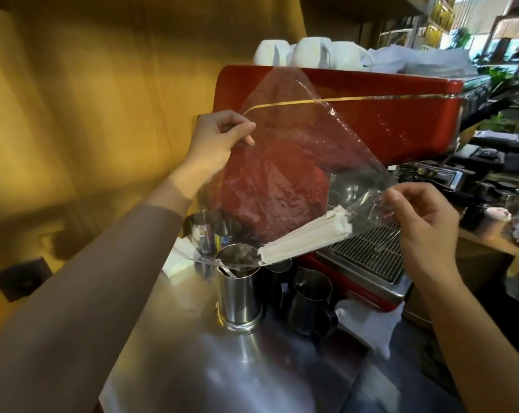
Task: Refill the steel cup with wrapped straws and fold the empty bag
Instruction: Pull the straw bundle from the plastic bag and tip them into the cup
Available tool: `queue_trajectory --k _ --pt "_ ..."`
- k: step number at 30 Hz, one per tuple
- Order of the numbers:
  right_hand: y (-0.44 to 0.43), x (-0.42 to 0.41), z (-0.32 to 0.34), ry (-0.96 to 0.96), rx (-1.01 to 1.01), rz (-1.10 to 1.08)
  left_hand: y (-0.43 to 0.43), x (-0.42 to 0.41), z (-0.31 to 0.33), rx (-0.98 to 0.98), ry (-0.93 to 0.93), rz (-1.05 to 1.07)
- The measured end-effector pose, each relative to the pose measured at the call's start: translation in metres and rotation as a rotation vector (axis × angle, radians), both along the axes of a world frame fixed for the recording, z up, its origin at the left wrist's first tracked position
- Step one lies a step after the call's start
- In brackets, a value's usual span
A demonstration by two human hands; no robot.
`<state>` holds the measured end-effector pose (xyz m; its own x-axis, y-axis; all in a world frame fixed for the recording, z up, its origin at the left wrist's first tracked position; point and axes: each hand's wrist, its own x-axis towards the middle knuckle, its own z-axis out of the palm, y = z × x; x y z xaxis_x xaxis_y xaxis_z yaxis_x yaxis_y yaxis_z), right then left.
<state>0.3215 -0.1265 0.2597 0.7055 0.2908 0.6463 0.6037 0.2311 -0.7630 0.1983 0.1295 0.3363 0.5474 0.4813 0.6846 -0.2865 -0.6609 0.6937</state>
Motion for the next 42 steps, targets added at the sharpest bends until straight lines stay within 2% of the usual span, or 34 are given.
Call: queue_trajectory --k 14,18,24,29,32,35,39,42 --pt "0.036 -0.005 -0.001 0.001 -0.011 0.063 0.033 -0.024 -0.027 -0.109 -0.001 0.076" --pt "0.041 -0.009 -0.010 0.114 0.054 0.146 0.042 -0.028 -0.035 -0.169 -0.022 0.111" --pt "0.055 -0.018 -0.053 0.218 -0.222 0.257 0.052 -0.037 -0.044 -0.200 -0.034 0.116" --pt "0.073 -0.022 -0.075 0.199 -0.243 0.292 0.053 -0.043 -0.051 -0.219 -0.015 0.117" --pt "0.079 -0.023 -0.079 0.170 -0.220 0.243 0.054 -0.049 -0.055 -0.250 0.050 0.117" --pt "0.083 -0.021 -0.080 0.199 -0.198 0.214 0.060 -0.057 -0.066 -0.356 0.201 0.176" --pt "0.088 -0.018 -0.081 0.218 -0.188 0.206 0.064 -0.078 -0.090 -0.292 0.340 0.207" --pt "0.091 -0.014 -0.083 0.236 -0.201 0.196 0.068 -0.090 -0.104 -0.299 0.357 0.251"
